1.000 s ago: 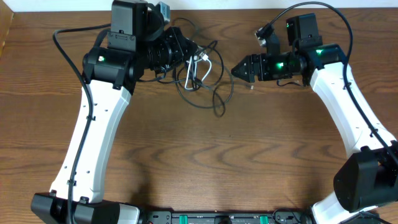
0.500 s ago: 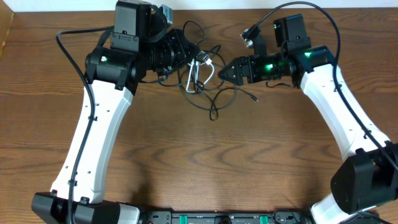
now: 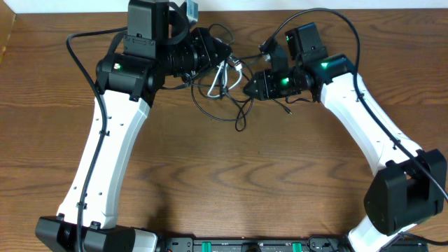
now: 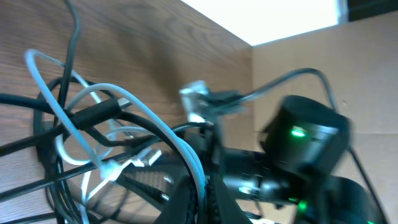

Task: Untangle cables

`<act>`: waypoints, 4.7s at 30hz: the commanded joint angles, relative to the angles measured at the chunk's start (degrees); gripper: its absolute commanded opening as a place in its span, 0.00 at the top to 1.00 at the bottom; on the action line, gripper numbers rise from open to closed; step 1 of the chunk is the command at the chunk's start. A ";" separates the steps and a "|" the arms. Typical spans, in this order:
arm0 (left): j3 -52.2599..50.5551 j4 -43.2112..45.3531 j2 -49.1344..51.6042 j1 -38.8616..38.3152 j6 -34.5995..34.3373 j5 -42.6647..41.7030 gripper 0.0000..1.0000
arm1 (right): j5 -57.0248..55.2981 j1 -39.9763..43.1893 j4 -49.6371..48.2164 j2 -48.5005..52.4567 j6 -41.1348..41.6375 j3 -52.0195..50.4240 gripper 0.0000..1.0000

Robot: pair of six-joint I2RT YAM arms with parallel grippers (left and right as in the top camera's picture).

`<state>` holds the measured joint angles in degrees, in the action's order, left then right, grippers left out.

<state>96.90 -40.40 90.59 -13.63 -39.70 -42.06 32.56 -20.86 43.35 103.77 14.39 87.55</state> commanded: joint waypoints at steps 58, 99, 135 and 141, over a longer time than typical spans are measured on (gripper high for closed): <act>-0.79 -3.80 7.54 -8.94 35.41 -0.70 0.42 | 2.49 18.32 35.80 -8.92 -9.97 33.55 0.99; -0.81 14.34 18.32 -21.14 41.86 -8.13 0.28 | 1.88 18.40 39.10 -8.92 -10.84 33.51 0.99; -0.76 6.67 5.62 -15.65 32.09 16.96 0.93 | -21.38 20.20 39.45 -8.61 -1.07 28.02 0.99; -0.76 3.58 -1.16 -14.49 32.06 25.31 0.92 | -21.90 20.20 35.26 -8.48 -0.48 19.12 0.99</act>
<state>95.98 -36.12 92.55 -29.08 -7.49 -22.57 12.32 -0.95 79.72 95.00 12.43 110.08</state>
